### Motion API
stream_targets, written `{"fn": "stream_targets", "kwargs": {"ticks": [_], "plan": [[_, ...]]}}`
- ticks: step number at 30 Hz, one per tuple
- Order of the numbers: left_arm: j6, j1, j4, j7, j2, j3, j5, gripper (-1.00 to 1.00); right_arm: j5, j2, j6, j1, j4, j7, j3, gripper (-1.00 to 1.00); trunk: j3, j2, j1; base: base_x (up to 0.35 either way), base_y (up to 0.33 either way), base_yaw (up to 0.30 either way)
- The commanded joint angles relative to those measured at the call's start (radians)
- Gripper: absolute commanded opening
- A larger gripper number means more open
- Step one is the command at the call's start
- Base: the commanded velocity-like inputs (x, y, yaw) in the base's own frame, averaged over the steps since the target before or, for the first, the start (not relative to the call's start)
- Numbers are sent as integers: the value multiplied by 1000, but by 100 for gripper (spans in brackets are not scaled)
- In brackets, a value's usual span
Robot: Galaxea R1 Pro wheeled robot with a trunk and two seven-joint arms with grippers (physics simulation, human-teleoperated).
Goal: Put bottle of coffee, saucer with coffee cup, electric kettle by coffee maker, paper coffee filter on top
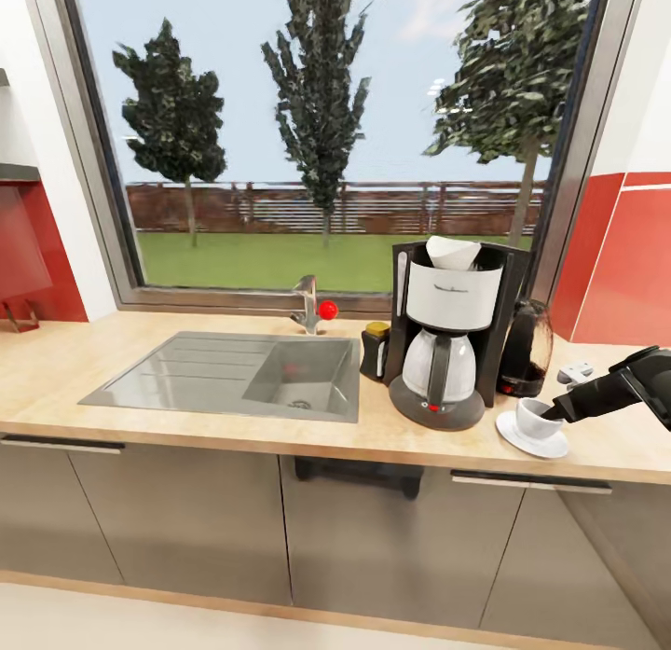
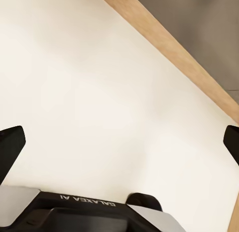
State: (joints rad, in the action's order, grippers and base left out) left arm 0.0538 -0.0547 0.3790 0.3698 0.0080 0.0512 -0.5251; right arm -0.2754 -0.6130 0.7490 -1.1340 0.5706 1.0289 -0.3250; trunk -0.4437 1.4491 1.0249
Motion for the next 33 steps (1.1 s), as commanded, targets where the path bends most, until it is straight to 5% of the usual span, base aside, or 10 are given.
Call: {"fn": "stream_targets", "kwargs": {"ticks": [1,33], "plan": [[6,-1,0,6,0,5,-6,100,-7,-1,3,-1,2,8,-2,-100,-4,8,4,0,0,0],[6,-1,0,6,0,4,-6,100,-7,-1,3,-1,2,8,-2,-100,-29,64,35,0,0,0]]}}
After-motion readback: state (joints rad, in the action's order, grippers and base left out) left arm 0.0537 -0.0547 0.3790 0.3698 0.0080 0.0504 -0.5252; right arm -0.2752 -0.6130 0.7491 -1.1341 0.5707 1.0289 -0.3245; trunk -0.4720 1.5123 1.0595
